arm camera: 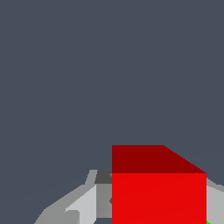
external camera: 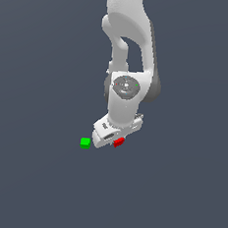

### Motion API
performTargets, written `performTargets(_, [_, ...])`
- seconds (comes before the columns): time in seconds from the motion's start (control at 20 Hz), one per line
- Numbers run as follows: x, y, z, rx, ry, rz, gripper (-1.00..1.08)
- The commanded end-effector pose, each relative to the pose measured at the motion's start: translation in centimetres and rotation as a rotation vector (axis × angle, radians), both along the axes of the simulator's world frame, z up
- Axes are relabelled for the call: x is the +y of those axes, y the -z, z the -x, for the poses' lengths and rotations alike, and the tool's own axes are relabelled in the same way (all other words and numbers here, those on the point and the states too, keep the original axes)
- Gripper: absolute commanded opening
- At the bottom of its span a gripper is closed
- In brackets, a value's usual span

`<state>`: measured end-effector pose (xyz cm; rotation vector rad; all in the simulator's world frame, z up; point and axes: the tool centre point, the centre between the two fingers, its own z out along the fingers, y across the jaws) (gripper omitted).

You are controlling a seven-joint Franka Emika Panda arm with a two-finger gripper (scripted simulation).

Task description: Stack the red cube on top of the green cube.

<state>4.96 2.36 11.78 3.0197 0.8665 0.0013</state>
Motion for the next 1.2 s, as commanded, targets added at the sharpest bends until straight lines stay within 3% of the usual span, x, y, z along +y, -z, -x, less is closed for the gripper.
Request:
performTargets(0.0, [-0.6, 0.2, 0.1, 0.0, 0.001, 0.0, -1.0])
performTargets(0.25, [-3.5, 1.3, 0.5, 0.0, 0.001, 0.0, -1.0])
performTargets(0.75, [-12.7, 4.8, 1.5, 0.0, 0.001, 0.001, -1.0])
performTargets(1.15, [-14.9, 5.6, 1.5, 0.0, 0.001, 0.001, -1.0])
